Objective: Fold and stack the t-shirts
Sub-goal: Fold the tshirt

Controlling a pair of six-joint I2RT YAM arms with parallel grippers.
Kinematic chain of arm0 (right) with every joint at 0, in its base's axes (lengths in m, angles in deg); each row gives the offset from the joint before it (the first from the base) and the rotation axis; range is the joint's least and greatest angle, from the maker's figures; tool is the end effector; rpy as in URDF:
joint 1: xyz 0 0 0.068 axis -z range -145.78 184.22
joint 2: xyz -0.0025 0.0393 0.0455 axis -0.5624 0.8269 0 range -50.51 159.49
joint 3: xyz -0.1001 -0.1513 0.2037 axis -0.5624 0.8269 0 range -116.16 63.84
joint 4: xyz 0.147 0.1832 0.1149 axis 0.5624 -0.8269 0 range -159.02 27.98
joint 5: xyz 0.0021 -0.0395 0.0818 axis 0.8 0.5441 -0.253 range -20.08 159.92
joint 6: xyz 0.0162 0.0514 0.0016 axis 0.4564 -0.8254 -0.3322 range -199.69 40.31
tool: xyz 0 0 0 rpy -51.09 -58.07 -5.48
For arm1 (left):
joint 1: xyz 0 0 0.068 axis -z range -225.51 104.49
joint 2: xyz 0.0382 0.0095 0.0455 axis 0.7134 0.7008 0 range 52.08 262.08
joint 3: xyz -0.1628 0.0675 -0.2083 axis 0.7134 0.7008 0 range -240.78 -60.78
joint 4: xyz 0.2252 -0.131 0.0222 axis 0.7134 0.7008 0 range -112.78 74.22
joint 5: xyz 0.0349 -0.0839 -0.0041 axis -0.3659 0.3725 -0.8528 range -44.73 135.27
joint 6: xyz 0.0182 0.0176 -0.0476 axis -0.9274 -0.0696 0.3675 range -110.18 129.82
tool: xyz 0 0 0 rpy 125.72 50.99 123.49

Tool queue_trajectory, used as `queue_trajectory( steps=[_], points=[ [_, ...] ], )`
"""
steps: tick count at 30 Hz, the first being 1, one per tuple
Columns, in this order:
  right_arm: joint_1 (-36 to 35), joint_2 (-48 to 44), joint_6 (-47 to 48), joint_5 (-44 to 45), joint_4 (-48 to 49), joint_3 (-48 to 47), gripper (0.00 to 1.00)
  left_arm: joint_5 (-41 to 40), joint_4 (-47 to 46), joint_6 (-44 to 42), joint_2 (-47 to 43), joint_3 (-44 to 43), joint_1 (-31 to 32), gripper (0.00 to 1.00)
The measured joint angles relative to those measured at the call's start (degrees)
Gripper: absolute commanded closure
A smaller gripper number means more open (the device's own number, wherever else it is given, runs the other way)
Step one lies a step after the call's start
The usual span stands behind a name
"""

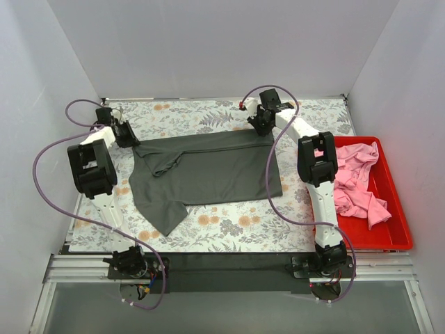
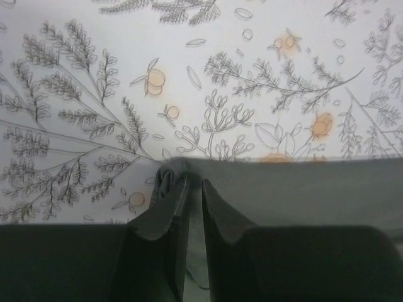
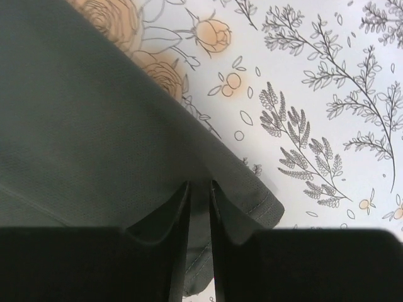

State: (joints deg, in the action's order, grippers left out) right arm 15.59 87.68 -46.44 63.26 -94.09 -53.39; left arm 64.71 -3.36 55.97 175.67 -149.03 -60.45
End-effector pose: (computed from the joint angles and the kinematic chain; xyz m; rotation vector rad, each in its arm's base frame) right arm 0.5035 0.1741 0.1705 -1.1316 2.2157 0.0378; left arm 0.4501 0.1079 0.1528 -1.1835 2.2806 -0.6425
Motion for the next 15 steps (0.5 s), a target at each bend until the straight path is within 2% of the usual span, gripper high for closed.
queue_trajectory(
  steps=[5, 9, 13, 14, 15],
  points=[
    [-0.2, 0.4, 0.0, 3.8, 1.0, -0.3, 0.76, -1.4, 2.1, 0.1, 3.5, -5.1, -0.2, 0.88],
    [-0.5, 2.7, 0.0, 6.8, 1.9, -3.5, 0.75, -1.9, 3.3, 0.4, 7.9, -12.3, 0.1, 0.86],
    [-0.5, 4.9, 0.4, 8.9, 3.9, -6.7, 0.65, 0.0, 4.2, 0.7, 13.0, -20.5, 0.3, 0.75],
    [-0.5, 5.2, 0.5, 9.2, 4.1, -7.2, 0.61, 1.0, 4.2, 0.7, 13.7, -21.7, 0.3, 0.67],
    [-0.5, 5.2, 0.8, 9.3, 4.3, -7.3, 0.57, 2.2, 4.6, 0.7, 13.9, -22.4, 0.2, 0.63]
  ],
)
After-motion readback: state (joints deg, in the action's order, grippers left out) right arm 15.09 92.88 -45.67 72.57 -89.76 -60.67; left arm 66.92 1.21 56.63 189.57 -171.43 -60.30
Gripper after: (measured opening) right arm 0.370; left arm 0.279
